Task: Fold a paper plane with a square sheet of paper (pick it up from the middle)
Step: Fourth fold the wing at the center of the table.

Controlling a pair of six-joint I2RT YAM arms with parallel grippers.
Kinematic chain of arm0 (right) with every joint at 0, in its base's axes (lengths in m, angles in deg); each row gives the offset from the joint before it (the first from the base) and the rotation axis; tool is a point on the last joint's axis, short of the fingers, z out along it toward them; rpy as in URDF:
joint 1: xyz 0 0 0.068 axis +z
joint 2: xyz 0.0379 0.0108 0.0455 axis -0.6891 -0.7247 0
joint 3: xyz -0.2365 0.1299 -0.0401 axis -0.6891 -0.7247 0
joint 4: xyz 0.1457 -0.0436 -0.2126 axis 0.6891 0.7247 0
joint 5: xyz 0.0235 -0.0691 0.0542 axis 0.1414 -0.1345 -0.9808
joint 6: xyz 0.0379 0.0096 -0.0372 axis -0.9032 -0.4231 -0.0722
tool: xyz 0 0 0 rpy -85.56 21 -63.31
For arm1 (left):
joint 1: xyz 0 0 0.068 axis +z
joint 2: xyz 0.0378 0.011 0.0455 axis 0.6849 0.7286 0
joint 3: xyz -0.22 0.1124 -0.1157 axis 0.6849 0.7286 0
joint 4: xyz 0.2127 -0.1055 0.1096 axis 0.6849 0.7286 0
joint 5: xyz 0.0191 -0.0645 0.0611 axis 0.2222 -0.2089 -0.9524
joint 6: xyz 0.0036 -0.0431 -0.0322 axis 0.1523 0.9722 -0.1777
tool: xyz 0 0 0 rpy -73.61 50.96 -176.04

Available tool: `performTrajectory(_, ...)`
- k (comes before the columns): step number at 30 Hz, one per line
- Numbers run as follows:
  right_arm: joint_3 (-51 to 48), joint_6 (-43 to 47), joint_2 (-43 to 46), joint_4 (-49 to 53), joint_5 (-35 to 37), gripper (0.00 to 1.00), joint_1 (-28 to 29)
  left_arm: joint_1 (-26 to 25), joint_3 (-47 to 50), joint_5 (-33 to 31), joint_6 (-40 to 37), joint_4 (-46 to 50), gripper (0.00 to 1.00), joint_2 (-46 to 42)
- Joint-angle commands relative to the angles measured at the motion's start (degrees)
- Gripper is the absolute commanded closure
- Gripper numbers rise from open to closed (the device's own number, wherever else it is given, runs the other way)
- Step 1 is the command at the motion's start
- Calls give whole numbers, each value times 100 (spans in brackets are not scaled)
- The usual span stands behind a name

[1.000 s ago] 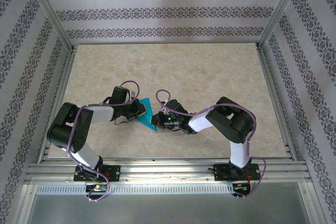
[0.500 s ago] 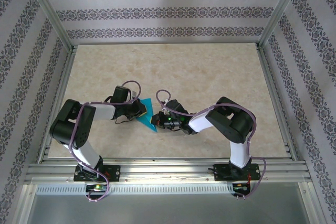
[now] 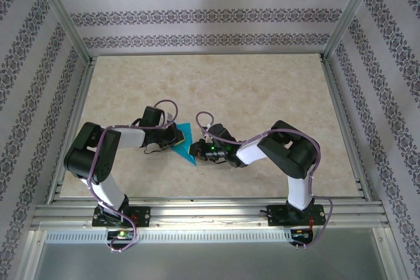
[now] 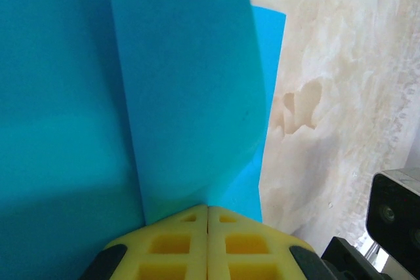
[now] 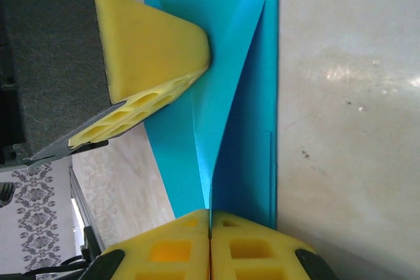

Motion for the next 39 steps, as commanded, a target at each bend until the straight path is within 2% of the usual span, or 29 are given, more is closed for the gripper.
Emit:
performTrajectory(1,-238,122,225,558,-119,89,-44,-42,-78,-157,-285,446,92,180)
performTrajectory(9,-378,283,409,821,-98,86,100,-43,-46,-118,-287,422,93,207)
performTrajectory(15,-395,389,457,1248,251,85,215,-52,-44,-92,-287,412,93,191)
performTrajectory(22,-504,441,507,1429,254,93,263,-51,-44,-100,-293,437,93,178)
performTrajectory(24,-524,438,530,1493,289,88,270,-49,-39,-100,-284,424,93,176)
performTrajectory(33,-394,585,629,1711,198,85,350,-54,-2,-88,-269,395,93,129)
performTrajectory(39,-296,661,577,1912,232,86,378,-52,39,-113,-246,399,93,78)
